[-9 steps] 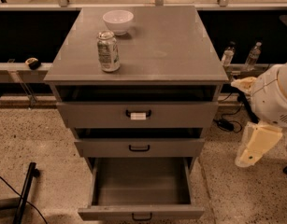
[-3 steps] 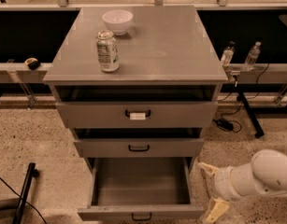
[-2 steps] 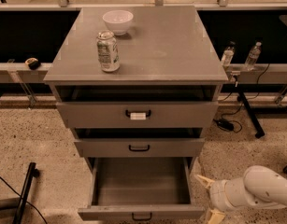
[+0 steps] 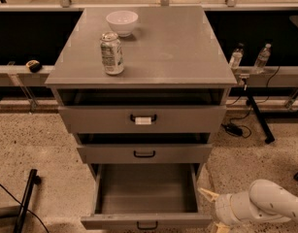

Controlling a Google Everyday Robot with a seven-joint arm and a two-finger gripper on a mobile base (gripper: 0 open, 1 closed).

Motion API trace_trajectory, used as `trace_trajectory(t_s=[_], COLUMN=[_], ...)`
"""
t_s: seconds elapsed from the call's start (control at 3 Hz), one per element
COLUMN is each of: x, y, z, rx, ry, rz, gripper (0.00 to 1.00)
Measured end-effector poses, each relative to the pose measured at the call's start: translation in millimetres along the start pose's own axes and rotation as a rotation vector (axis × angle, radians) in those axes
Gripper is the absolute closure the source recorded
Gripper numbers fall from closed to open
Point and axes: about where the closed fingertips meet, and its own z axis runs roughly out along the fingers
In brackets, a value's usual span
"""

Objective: Close bottom drawer

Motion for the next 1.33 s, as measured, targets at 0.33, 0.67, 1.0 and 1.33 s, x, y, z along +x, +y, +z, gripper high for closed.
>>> trace_trajectory(t_s=[0.33,0.67,1.0,1.33], x=[1.1,13.3,29.4,49.5], y=[-3.5,-12.2,-9.3,-5.7], z=[10.3,62.6,101.6,130.3], rx=[-0.012,0.047,0.074,0.074], ry=[-0.025,-0.096,-0.111,-0.106], rz=[0.0,-0.056,-0.087,-0.105], gripper=[0.0,0.01,0.21,0.42])
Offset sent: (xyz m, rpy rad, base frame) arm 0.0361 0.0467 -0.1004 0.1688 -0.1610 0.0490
